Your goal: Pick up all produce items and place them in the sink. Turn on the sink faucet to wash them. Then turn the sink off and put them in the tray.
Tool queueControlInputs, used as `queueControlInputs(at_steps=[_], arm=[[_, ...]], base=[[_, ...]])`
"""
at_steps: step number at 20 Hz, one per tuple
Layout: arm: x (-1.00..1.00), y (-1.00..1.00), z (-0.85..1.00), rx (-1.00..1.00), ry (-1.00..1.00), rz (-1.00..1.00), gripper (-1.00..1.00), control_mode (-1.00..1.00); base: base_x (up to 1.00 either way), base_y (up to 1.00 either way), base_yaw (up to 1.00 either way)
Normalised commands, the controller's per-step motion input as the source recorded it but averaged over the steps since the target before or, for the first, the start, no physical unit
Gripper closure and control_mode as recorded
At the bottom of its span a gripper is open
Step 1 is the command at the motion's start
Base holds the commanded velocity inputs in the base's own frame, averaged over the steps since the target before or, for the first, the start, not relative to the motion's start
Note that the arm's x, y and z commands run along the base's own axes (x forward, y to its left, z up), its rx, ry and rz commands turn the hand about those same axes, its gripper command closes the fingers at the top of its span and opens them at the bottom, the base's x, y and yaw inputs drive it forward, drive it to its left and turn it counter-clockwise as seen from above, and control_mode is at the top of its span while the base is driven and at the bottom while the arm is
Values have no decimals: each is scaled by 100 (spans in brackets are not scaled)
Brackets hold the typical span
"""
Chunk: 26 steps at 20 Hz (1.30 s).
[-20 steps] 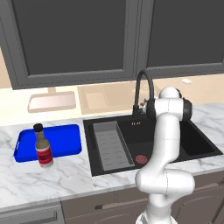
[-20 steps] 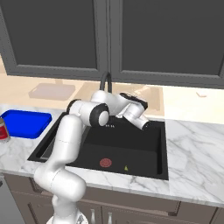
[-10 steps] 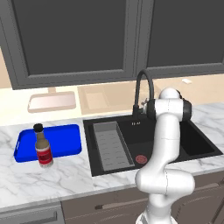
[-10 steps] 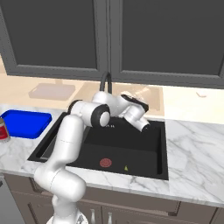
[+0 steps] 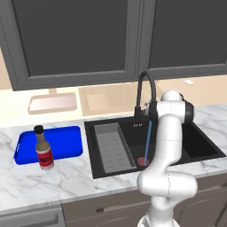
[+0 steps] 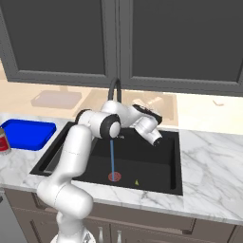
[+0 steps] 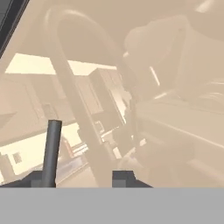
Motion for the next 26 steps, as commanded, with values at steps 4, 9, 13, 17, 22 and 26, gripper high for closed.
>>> queueControlInputs(at_steps=[4,9,13,17,22,26], arm=[[4,-59,-19,12,8,-2,100,-100],[0,-25,-1,4,0,-1,100,-100],[0,0,0,0,0,0,100,-100],[0,0,3,0,-4,5,100,-100],[0,5,18,0,-14,18,100,-100],[0,28,22,-1,-15,24,100,-100]], base=[[0,0,0],[0,0,0],[0,0,0],[0,0,0],[0,0,0],[0,0,0]])
